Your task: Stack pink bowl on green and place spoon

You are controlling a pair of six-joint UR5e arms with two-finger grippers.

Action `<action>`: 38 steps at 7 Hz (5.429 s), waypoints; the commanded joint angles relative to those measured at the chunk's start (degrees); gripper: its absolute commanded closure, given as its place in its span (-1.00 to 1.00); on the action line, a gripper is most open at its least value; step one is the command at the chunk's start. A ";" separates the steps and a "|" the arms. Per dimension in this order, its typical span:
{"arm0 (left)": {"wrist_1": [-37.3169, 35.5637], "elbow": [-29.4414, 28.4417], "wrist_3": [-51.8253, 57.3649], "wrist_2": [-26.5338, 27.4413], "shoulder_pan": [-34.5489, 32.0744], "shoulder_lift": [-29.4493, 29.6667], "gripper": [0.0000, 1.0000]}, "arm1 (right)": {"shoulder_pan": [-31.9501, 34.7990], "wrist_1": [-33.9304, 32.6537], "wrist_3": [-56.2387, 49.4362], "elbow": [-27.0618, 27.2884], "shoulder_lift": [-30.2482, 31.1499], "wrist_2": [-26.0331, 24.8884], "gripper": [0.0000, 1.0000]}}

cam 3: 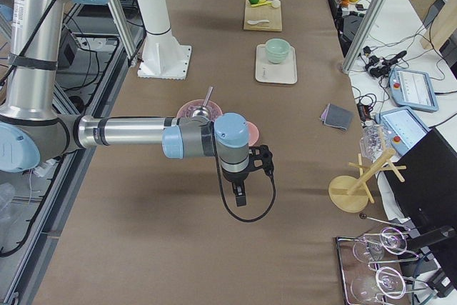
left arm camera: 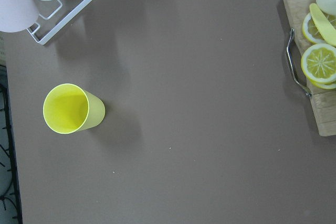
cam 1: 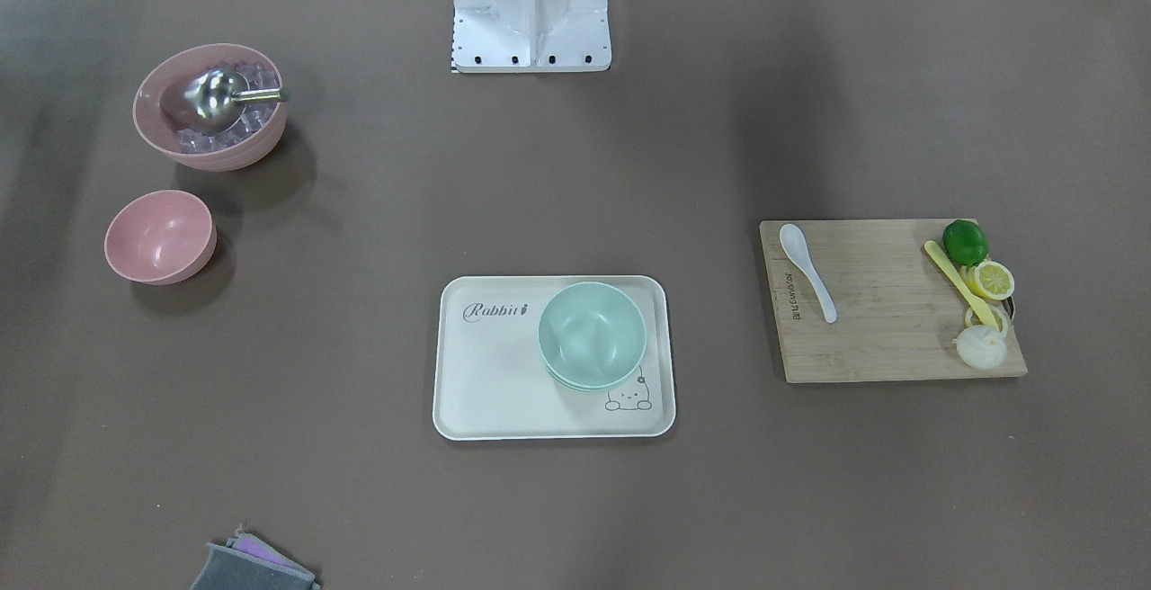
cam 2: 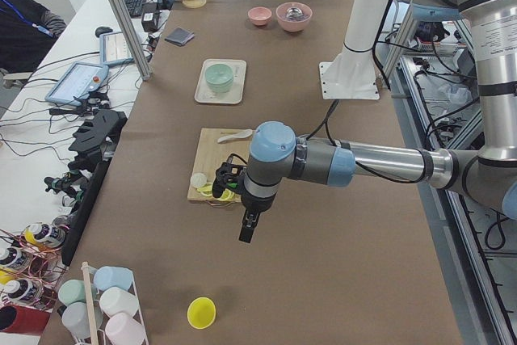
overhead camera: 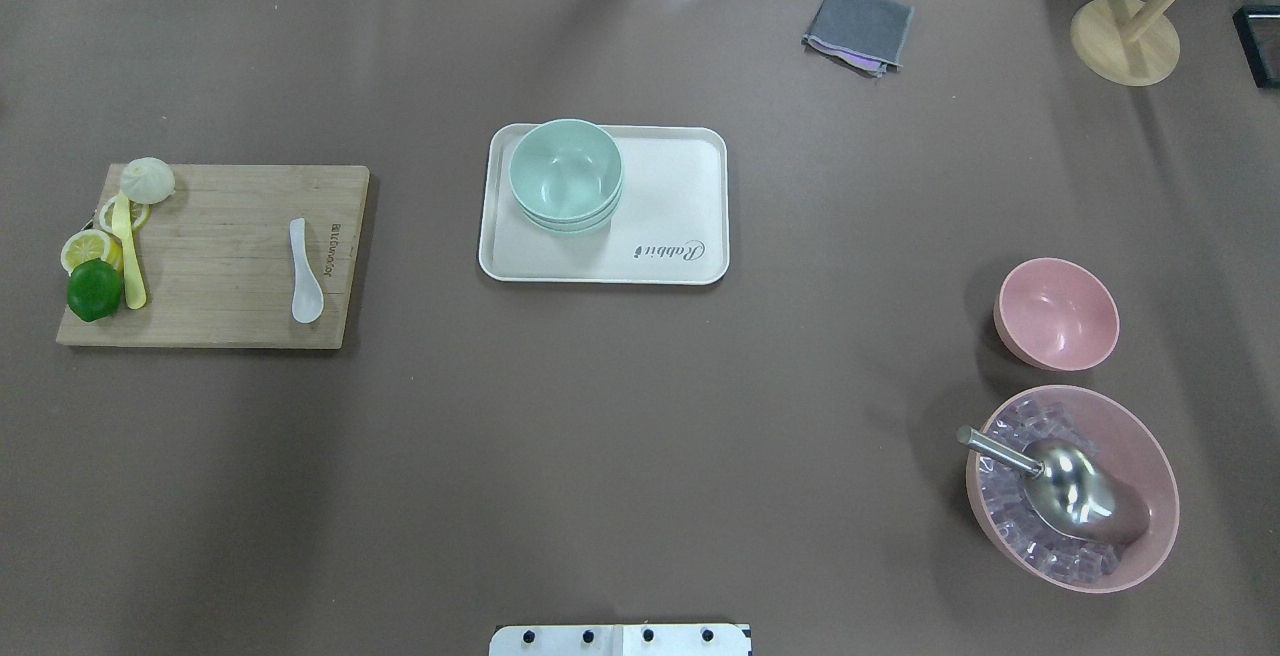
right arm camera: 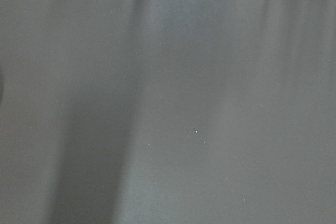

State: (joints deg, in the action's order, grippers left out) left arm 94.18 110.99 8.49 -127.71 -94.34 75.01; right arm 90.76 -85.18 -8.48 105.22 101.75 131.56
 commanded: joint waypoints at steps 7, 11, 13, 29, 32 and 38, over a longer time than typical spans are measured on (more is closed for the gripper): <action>11.81 -0.04 -1.27 -0.08 0.03 8.26 -0.96 | 0.12 5.81 10.39 5.61 -4.10 6.25 -1.00; 22.42 -6.31 -4.44 -8.34 0.29 7.43 -0.96 | -14.59 6.86 20.46 3.85 -5.59 7.14 -1.00; 22.63 -6.22 -4.54 -8.34 0.29 7.34 -0.96 | -25.67 22.59 42.56 0.28 -5.51 -2.41 -1.00; 23.16 -5.96 -4.36 -8.43 0.38 6.46 -0.96 | -30.82 29.03 55.32 -11.35 -21.24 -6.23 1.00; 23.16 -5.96 -4.45 -8.43 0.38 6.46 -0.96 | -36.33 9.16 63.96 -11.53 -41.24 -10.52 1.00; 23.07 -6.14 -4.45 -8.43 0.47 6.38 -0.96 | -50.05 -8.25 88.71 -32.36 -74.27 -24.22 1.00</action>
State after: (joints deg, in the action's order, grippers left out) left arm 117.26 104.87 4.04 -136.14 -93.90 81.42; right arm 42.74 -92.97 77.73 82.05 34.44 109.89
